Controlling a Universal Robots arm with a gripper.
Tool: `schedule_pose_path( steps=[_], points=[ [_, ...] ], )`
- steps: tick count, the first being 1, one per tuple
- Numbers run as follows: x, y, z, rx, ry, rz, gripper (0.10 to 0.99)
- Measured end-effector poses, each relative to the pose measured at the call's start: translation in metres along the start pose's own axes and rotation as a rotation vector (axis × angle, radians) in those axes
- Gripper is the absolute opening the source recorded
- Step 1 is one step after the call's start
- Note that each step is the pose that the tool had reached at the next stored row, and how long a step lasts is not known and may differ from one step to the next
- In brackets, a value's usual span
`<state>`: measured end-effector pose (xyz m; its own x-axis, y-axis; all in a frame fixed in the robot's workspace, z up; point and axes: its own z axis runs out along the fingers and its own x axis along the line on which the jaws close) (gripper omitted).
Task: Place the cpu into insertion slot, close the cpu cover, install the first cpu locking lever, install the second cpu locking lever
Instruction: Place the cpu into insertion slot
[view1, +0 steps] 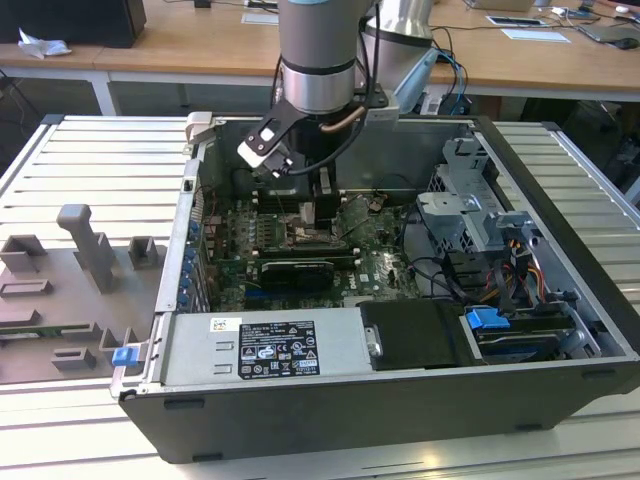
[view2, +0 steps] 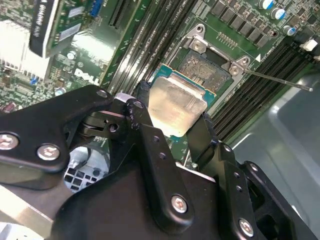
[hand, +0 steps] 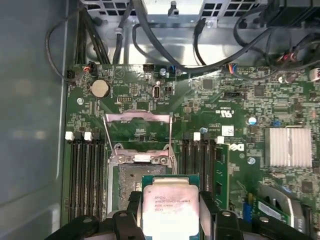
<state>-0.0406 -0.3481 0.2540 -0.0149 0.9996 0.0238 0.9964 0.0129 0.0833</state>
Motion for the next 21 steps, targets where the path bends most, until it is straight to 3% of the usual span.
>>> schedule_pose_path(
  steps=[15,21],
  points=[
    [0.0184,-0.0099,0.0355,0.000,-0.0001,0.000,0.541],
    [0.0216,-0.0100,0.0410,0.003,-0.0005,0.005,0.541]
  ],
)
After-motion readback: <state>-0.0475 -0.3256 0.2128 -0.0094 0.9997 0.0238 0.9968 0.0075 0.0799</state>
